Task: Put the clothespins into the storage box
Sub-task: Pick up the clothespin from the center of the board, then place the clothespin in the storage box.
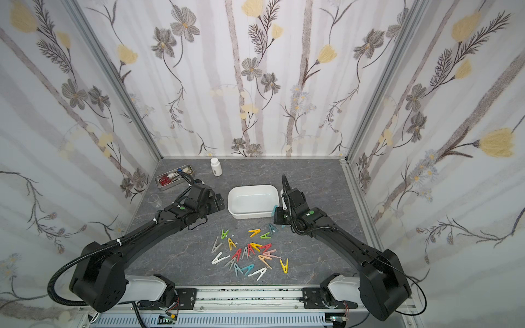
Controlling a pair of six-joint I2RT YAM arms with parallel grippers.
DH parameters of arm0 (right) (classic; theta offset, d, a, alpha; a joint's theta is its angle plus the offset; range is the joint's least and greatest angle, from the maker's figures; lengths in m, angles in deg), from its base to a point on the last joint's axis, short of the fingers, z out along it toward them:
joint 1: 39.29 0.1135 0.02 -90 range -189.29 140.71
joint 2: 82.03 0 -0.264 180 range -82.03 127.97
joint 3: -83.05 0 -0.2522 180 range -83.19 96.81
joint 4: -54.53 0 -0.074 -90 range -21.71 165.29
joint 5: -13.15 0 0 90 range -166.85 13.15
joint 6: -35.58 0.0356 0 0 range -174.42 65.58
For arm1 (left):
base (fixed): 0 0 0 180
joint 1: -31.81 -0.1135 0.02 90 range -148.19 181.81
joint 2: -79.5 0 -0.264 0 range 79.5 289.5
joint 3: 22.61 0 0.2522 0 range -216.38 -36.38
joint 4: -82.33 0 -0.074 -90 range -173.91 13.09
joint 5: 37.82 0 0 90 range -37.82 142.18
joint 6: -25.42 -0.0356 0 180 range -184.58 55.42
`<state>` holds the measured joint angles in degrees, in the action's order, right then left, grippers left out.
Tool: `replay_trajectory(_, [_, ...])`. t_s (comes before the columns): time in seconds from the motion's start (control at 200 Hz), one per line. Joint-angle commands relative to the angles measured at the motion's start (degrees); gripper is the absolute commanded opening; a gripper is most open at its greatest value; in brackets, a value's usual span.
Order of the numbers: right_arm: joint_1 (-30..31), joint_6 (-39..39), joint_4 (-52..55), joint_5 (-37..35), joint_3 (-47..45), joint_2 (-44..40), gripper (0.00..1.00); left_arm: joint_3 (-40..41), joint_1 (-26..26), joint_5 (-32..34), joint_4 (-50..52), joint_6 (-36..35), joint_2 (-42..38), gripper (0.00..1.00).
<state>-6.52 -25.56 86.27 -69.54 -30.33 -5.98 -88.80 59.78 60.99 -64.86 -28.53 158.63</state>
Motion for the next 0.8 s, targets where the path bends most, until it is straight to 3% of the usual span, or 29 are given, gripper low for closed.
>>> replay_trajectory(0.0, [-0.05,-3.68,-2.29,3.34,2.48,1.47,0.0,-1.36,0.09,-1.24,4.22,0.6,-0.6,1.0])
replay_trajectory(0.255, [-0.77,-6.28,-3.78,3.7,5.37,2.88,0.0,2.51,0.07,-1.15,2.31,1.45,-5.15,1.0])
replay_trajectory(0.58, [-2.24,-9.24,-5.39,6.66,17.72,20.36,0.0,5.04,0.07,-2.05,4.68,0.54,-6.81,1.0])
replay_trajectory(0.794, [-2.16,-10.38,-5.93,7.58,22.33,30.24,0.0,4.69,0.15,-7.46,6.7,0.47,-6.71,1.0])
